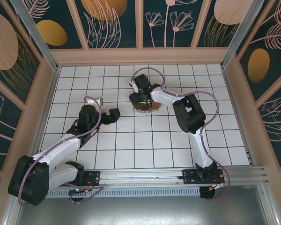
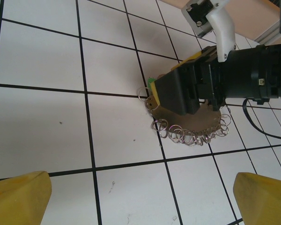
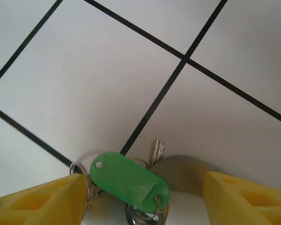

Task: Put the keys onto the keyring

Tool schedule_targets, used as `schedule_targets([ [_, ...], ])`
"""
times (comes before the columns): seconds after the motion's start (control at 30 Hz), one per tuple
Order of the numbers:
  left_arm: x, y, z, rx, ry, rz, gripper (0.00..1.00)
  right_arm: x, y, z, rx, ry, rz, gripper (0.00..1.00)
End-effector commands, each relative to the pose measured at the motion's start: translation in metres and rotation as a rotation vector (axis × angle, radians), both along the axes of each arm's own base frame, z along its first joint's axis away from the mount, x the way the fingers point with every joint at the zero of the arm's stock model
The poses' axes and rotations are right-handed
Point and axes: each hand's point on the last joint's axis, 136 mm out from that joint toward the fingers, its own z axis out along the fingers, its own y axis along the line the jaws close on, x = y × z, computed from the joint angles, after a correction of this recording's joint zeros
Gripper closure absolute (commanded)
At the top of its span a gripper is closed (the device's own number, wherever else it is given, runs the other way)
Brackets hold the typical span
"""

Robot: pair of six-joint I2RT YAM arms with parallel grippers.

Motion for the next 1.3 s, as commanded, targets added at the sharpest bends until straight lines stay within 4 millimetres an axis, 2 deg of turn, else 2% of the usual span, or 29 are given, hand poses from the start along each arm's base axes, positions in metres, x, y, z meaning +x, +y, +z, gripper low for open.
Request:
schedule_targets([
  [0.0,0.002,-0.005,0.016,-0.018,-0.039,-0.019,0.01,0.005,0.003,-0.008,-0.041,-0.016,-0.009,0.34],
  [0.17,0.002,-0.005,0.019,-0.024,-0.049,-0.017,0.01,0.01,0.001,-0.011,-0.053,-0.03,-0.028,0.38],
  [0.37,0.002,-0.004,0.018,-0.021,-0.05,-0.015,0.01,0.005,0.001,-0.016,-0.064,-0.011,-0.018,0.44],
  [0.53,0.002,-0.004,0.018,-0.021,-0.051,-0.015,0.01,0.002,0.0,-0.016,-0.041,0.007,-0.025,0.55],
  [0.67,0.002,-0.004,0.02,-0.022,-0.055,-0.015,0.01,0.002,-0.001,-0.015,-0.01,0.028,-0.035,0.73],
  [0.73,0.001,-0.003,0.022,-0.02,-0.058,-0.012,0.01,0.002,0.0,-0.012,0.001,0.029,-0.035,0.77],
  [0.87,0.001,-0.001,0.023,-0.012,-0.061,-0.008,0.01,0.0,0.0,-0.003,0.014,0.028,-0.035,0.86],
  [1.1,0.002,-0.002,0.025,-0.007,-0.06,-0.01,0.01,-0.008,0.001,0.029,0.045,-0.014,-0.029,0.98],
  [1.27,0.003,-0.003,0.026,-0.013,-0.06,-0.014,0.01,-0.015,0.0,0.052,0.061,-0.043,-0.023,1.0],
])
